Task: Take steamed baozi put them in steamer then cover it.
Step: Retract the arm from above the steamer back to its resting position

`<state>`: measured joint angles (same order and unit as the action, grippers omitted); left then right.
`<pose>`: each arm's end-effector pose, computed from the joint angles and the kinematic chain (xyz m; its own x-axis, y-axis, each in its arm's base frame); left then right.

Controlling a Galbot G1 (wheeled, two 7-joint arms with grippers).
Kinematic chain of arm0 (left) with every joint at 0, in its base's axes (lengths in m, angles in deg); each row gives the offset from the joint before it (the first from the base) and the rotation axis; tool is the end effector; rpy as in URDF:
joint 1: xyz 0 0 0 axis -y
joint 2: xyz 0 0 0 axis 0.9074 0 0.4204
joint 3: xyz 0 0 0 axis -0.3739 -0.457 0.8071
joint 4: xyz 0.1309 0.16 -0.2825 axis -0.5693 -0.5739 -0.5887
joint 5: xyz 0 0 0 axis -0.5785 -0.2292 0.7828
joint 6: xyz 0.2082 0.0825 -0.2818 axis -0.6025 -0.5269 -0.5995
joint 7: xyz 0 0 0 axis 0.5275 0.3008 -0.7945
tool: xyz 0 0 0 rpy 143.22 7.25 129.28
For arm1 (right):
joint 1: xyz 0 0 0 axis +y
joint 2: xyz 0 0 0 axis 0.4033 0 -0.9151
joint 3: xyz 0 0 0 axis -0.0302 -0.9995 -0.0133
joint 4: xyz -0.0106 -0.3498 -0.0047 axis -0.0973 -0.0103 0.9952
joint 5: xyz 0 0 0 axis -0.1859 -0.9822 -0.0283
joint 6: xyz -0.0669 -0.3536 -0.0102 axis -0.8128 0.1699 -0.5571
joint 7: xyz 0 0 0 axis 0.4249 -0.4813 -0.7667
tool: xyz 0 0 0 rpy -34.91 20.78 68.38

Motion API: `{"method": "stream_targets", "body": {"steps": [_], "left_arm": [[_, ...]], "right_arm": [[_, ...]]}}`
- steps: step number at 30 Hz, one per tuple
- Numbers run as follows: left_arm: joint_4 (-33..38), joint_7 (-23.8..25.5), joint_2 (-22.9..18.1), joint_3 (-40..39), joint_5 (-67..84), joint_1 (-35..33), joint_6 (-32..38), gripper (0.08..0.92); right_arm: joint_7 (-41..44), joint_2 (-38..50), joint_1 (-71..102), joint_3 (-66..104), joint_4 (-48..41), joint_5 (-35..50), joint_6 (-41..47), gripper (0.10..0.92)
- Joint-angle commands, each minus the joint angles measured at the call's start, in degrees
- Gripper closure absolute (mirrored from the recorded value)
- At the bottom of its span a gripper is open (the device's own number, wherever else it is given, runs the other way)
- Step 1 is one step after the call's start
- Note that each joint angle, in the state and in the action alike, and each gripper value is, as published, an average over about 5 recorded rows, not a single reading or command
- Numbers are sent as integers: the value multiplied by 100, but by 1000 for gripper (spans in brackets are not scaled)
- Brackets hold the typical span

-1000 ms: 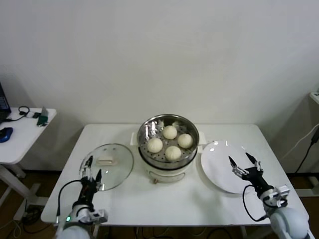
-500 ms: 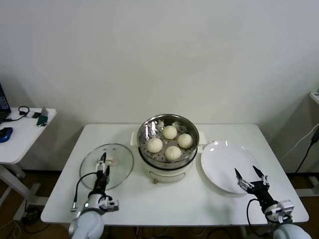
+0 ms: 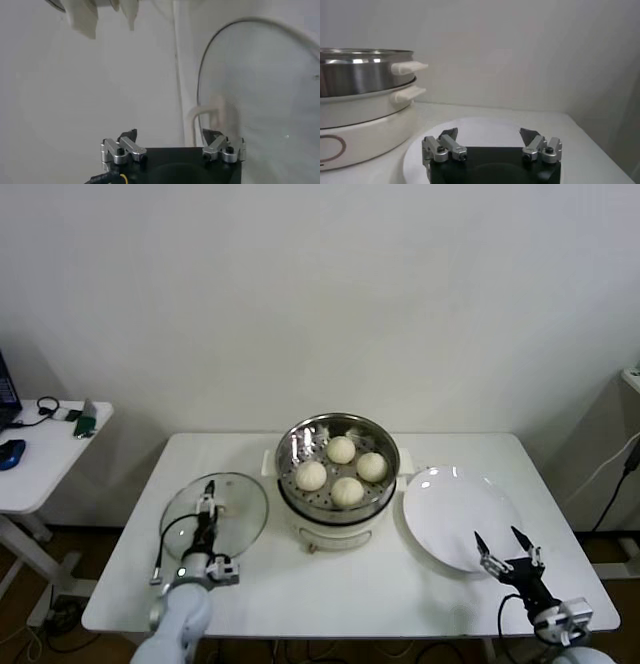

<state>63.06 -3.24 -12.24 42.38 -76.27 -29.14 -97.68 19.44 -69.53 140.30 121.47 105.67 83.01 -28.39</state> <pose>0.3209 0.0609 -0.4313 -0.9825 -0.1282 0.1353 0.1499 -0.1120 0.9823 0.1981 -0.1931 -0.3826 -0.9717 -0.1092 0.2096 -0.1183 0.9925 -0.0316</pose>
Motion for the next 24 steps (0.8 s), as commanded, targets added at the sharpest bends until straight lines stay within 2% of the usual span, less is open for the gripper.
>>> {"method": "stream_targets", "body": {"steps": [1, 11, 14, 24], "left_arm": [[-454, -36, -40, -26, -77, 417, -29, 177], [-587, -80, -64, -26, 123, 565, 21, 189], [-569, -73, -51, -24, 150, 543, 34, 251], [-550, -62, -32, -10, 192, 461, 68, 545]], "right_arm": [[72, -75, 40, 44, -61, -144, -54, 203], [121, -162, 3, 14, -123, -248, -83, 203], [137, -180, -8, 21, -151, -271, -99, 203], [199, -265, -44, 12, -212, -349, -147, 203]]}}
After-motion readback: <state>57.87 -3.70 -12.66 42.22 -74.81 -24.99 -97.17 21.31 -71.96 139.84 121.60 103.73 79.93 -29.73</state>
